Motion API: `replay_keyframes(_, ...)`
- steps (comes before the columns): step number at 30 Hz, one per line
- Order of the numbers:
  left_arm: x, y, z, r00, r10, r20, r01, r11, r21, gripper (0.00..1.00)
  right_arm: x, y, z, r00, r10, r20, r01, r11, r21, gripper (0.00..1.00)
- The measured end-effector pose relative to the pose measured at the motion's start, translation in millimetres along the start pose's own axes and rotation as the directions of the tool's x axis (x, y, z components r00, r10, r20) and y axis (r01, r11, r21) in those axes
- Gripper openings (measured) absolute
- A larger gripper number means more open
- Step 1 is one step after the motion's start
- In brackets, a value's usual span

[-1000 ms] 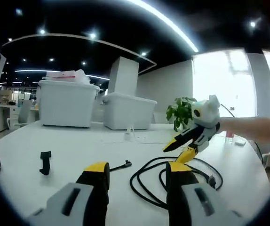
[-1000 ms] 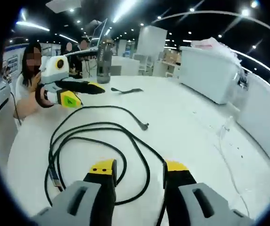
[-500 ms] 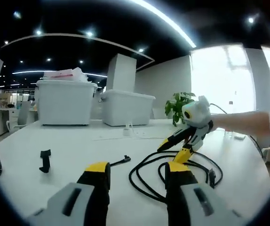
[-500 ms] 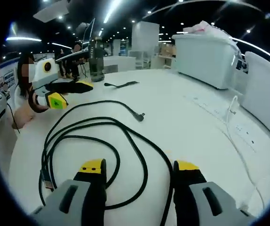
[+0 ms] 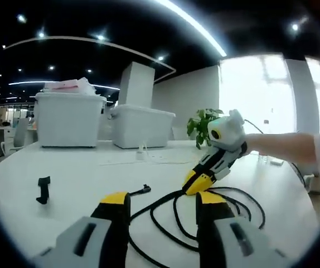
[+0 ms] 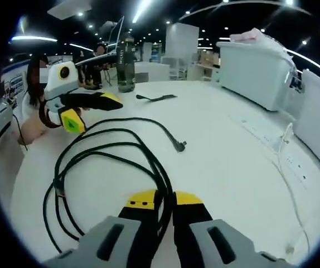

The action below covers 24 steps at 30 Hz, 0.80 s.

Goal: Coil the Type-C to USB data cable on the desktop and secure it with Velcro straps.

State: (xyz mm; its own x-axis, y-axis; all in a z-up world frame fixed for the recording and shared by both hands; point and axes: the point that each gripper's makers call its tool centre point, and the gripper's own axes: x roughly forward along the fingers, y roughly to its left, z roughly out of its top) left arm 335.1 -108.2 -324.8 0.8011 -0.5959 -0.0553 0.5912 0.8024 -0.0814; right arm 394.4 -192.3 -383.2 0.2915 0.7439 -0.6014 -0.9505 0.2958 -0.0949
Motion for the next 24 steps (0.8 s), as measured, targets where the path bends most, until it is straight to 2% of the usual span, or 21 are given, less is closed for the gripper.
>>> replay_keyframes(4,0.5,-0.8,-3.3,1.000,0.001,-0.011,-0.001,1.000,0.012,0.49,0.0,1.7,1.1,1.000,0.001,-0.009,-0.001,1.000,-0.022,0.04)
replay_keyframes(8,1.4,-2.7,-1.8,1.000,-0.010,-0.008,0.010,1.000,0.004,0.48,1.0,5.5,4.6,1.000,-0.001,0.004,0.001,0.999,-0.040,0.04)
replay_keyframes(11,2.7,-4.2,-3.2,1.000,-0.011,-0.018,0.012,1.000,0.029,0.48,0.6,9.6,12.0,1.000,0.001,0.025,0.001,0.997,-0.072,0.03)
replay_keyframes(14,4.3,-5.5,-6.6,0.999,0.005,-0.032,-0.003,0.998,0.067,0.48,-1.3,16.8,24.5,0.999,0.004,0.048,0.003,0.991,-0.136,0.03)
replay_keyframes(16,7.9,-5.1,-10.2,0.999,0.017,-0.045,-0.013,0.996,0.087,0.48,-1.1,22.7,29.3,0.999,0.002,0.038,0.006,0.980,-0.201,0.03)
replay_keyframes(18,10.4,-4.4,-15.0,0.997,0.034,-0.074,-0.022,0.987,0.159,0.48,-0.1,36.0,36.0,0.999,0.019,0.041,-0.008,0.968,-0.252,0.03)
replay_keyframes(21,13.3,-8.9,-21.0,0.994,0.042,-0.103,-0.016,0.970,0.243,0.47,1.3,45.8,41.3,0.998,0.039,0.046,-0.025,0.962,-0.272,0.03)
replay_keyframes(24,16.4,-12.2,-25.0,0.992,0.043,-0.117,-0.010,0.963,0.269,0.46,5.1,47.3,42.1,0.999,0.017,0.029,-0.007,0.949,-0.316,0.03)
